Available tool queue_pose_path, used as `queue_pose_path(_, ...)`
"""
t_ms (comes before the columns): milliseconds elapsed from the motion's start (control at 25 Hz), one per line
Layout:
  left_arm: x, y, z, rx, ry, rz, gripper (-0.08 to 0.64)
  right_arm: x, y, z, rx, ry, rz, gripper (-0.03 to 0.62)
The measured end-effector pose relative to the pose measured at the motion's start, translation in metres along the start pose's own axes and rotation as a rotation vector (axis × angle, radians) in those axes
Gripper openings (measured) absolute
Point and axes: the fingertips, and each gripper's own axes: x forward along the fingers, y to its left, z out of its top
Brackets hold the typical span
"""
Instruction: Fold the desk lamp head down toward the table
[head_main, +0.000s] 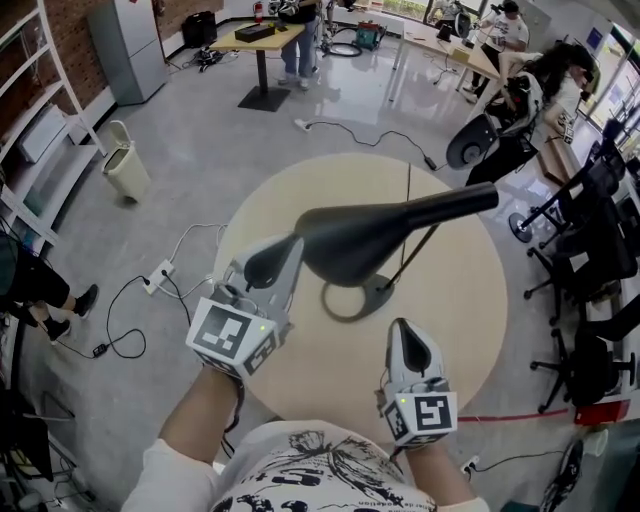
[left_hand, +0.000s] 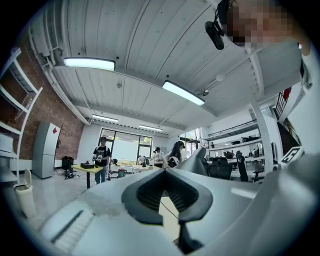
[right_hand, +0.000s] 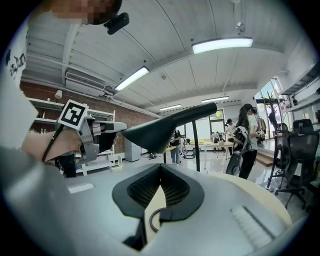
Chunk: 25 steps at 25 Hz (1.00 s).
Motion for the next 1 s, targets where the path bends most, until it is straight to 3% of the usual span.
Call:
queue_pose_path(520,0.007,-0.006,-0.057,-0.017,0.06,-0.034,0.005,0.008,-0.002,-0.008,0.004,0.026,-0.033,0.009)
queue_pose_path(1000,0.023,-0.025,-0.112,0.0,0.174,-0.117,0.005,0.016,-0.01,-0.024,0.019,0.045,-0.086,0.009)
